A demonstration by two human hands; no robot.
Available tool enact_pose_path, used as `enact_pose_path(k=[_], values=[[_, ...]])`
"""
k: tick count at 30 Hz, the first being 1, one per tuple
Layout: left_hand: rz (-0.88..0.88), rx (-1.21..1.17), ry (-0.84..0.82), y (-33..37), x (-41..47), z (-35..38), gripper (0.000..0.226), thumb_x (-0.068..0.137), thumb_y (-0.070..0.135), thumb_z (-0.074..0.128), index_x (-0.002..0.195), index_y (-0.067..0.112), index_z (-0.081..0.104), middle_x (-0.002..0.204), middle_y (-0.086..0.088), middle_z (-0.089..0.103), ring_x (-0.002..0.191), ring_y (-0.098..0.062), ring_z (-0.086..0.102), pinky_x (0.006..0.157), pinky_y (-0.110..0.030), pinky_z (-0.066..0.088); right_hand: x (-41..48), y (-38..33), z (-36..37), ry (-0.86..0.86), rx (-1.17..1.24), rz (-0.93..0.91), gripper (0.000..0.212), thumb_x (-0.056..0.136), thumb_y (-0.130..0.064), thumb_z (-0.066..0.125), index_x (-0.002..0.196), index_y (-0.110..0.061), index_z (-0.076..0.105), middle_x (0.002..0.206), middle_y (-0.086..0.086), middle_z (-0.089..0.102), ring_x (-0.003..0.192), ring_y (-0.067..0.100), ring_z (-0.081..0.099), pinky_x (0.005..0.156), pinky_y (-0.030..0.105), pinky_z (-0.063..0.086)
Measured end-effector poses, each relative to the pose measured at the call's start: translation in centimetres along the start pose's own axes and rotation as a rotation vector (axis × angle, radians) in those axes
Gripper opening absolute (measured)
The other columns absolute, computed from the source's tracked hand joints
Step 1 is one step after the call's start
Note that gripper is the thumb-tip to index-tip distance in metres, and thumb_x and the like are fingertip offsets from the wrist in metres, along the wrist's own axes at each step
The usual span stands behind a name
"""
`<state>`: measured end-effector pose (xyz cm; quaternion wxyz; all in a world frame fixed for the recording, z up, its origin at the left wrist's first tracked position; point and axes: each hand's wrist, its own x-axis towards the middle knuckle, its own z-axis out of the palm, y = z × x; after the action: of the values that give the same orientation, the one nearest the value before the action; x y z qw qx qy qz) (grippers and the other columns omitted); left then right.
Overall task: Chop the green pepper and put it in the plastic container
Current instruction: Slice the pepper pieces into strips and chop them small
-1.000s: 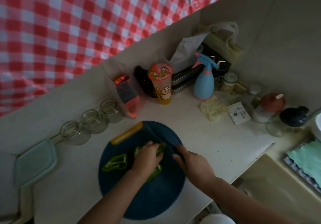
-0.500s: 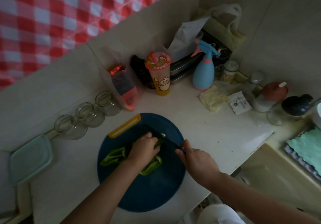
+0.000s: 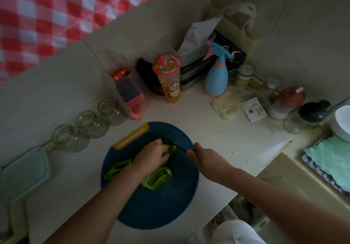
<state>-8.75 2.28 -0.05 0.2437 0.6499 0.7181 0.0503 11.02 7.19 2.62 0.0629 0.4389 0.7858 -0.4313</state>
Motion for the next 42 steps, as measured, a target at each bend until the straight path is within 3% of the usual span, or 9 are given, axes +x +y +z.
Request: enact_pose_path(k=[7, 14, 20, 23, 26, 29, 34, 42], values=[[0.029, -0.018, -0.001, -0.6, 0.2, 0.0, 0.033, 0.091, 0.022, 0.057, 0.123, 0.015, 0.062, 0.108, -0.004, 0.053, 0.099, -0.017, 0.056, 0.086, -0.021, 0.041, 0.1, -0.1, -0.1, -0.009, -0.11, -0.047, 0.026, 0.102, -0.043, 0.024, 0.097, -0.02, 0.035, 0.077, 0.007, 0.053, 0.073, 0.027, 0.056, 0.065, 0.034, 0.041], [0.042, -0.032, 0.003, -1.0, -0.1, 0.5, 0.031, 0.091, 0.018, 0.057, 0.121, 0.013, 0.063, 0.104, -0.005, 0.053, 0.096, -0.019, 0.057, 0.087, -0.03, 0.046, 0.9, -0.3, 1.0, 0.006, -0.085, -0.064, 0.026, 0.102, -0.041, 0.024, 0.097, -0.018, 0.035, 0.086, 0.017, 0.06, 0.075, 0.032, 0.056, 0.066, 0.037, 0.043], [0.014, -0.016, 0.037, -1.2, -1.0, 1.1, 0.042, 0.093, 0.019, 0.055, 0.135, 0.017, 0.051, 0.106, -0.009, 0.054, 0.095, -0.022, 0.057, 0.084, -0.03, 0.047, 3.0, -0.7, 2.6, 0.05, 0.103, -0.04, 0.027, 0.103, -0.037, 0.024, 0.09, -0.017, 0.038, 0.073, 0.006, 0.05, 0.07, 0.028, 0.052, 0.068, 0.036, 0.039], [-0.014, -0.014, 0.101, -0.9, -1.8, 1.6, 0.042, 0.093, 0.02, 0.055, 0.135, 0.021, 0.05, 0.1, -0.009, 0.054, 0.089, -0.022, 0.057, 0.079, -0.035, 0.049, 3.3, -0.5, 2.8, 0.087, 0.206, -0.011, 0.036, 0.104, -0.035, 0.023, 0.09, -0.01, 0.045, 0.084, 0.015, 0.058, 0.081, 0.033, 0.057, 0.075, 0.039, 0.043], [-0.015, 0.005, 0.15, -0.7, -1.9, 1.8, 0.041, 0.091, 0.017, 0.058, 0.132, 0.018, 0.055, 0.096, -0.012, 0.056, 0.083, -0.025, 0.058, 0.073, -0.036, 0.051, 3.1, -0.2, 2.3, 0.07, 0.238, 0.001, 0.041, 0.103, -0.037, 0.025, 0.095, -0.005, 0.049, 0.089, 0.017, 0.059, 0.084, 0.031, 0.058, 0.073, 0.033, 0.041], [0.0, 0.02, 0.141, -0.8, -1.9, 1.6, 0.04, 0.091, 0.018, 0.058, 0.131, 0.018, 0.055, 0.095, -0.013, 0.058, 0.083, -0.027, 0.059, 0.072, -0.036, 0.051, 2.1, 0.0, 1.7, 0.057, 0.151, -0.033, 0.038, 0.102, -0.04, 0.026, 0.094, -0.009, 0.047, 0.083, 0.011, 0.057, 0.076, 0.026, 0.055, 0.067, 0.029, 0.037], [0.024, 0.091, 0.159, -0.9, -2.0, 1.3, 0.027, 0.086, 0.018, 0.065, 0.112, 0.011, 0.068, 0.084, -0.014, 0.064, 0.072, -0.031, 0.063, 0.06, -0.034, 0.052, -0.2, -0.3, 1.9, 0.089, -0.141, -0.076, 0.039, 0.102, -0.044, 0.021, 0.103, -0.012, 0.043, 0.084, 0.014, 0.061, 0.077, 0.033, 0.059, 0.068, 0.041, 0.047], [-0.014, 0.087, 0.129, -0.1, -1.8, 1.2, 0.024, 0.092, 0.021, 0.056, 0.103, 0.004, 0.068, 0.095, -0.016, 0.059, 0.084, -0.032, 0.061, 0.07, -0.035, 0.045, -0.9, -0.3, 3.3, 0.13, -0.238, -0.088, 0.036, 0.101, -0.046, 0.018, 0.106, -0.017, 0.039, 0.074, 0.003, 0.052, 0.071, 0.027, 0.059, 0.063, 0.036, 0.047]])
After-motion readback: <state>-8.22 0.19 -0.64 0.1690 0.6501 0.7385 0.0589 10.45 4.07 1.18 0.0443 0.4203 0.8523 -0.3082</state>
